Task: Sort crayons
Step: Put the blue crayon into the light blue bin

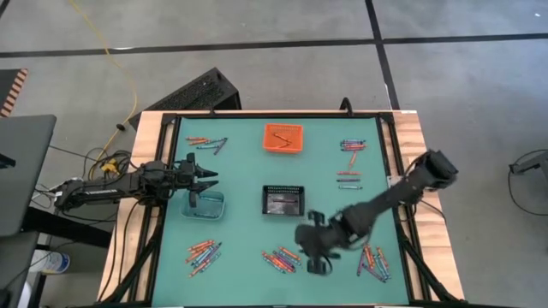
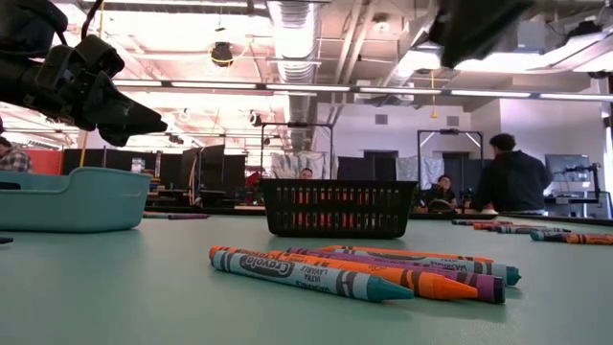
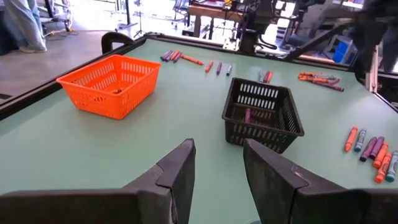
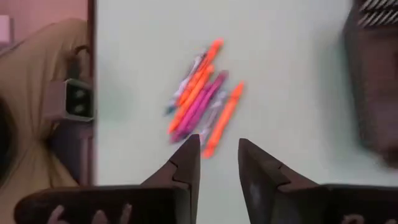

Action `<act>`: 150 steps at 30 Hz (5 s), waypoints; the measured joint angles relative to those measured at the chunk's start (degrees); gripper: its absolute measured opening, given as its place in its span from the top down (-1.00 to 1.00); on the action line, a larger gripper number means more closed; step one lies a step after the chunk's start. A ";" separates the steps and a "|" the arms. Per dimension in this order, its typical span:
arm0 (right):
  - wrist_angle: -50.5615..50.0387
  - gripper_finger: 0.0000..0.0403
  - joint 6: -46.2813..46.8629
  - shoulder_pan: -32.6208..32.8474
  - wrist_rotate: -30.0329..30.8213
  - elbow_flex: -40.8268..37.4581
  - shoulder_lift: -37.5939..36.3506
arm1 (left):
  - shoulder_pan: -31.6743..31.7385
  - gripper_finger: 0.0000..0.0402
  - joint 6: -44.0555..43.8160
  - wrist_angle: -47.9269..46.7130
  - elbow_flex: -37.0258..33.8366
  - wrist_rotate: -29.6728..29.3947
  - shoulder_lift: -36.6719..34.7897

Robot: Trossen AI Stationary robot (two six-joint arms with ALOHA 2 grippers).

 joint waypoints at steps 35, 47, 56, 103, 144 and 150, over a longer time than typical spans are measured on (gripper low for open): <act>11.05 0.55 9.31 5.72 21.16 1.33 20.09 | -0.02 0.38 0.00 0.00 0.00 0.03 0.00; 13.53 0.55 9.21 5.31 20.19 1.38 22.36 | 0.00 0.38 0.00 0.00 0.00 0.07 0.44; 13.70 0.72 6.82 4.98 20.14 1.38 22.21 | 0.00 0.38 0.00 0.00 0.00 0.07 0.50; 9.63 0.59 9.71 6.29 13.97 -2.85 16.79 | 0.00 0.38 0.00 0.00 0.00 0.07 0.50; 5.90 0.36 11.01 8.21 8.09 -2.75 16.65 | 0.00 0.38 0.00 0.00 0.00 0.09 0.50; 6.29 0.36 12.66 8.13 5.82 -2.73 16.59 | -0.02 0.38 0.00 -0.01 0.00 0.08 0.50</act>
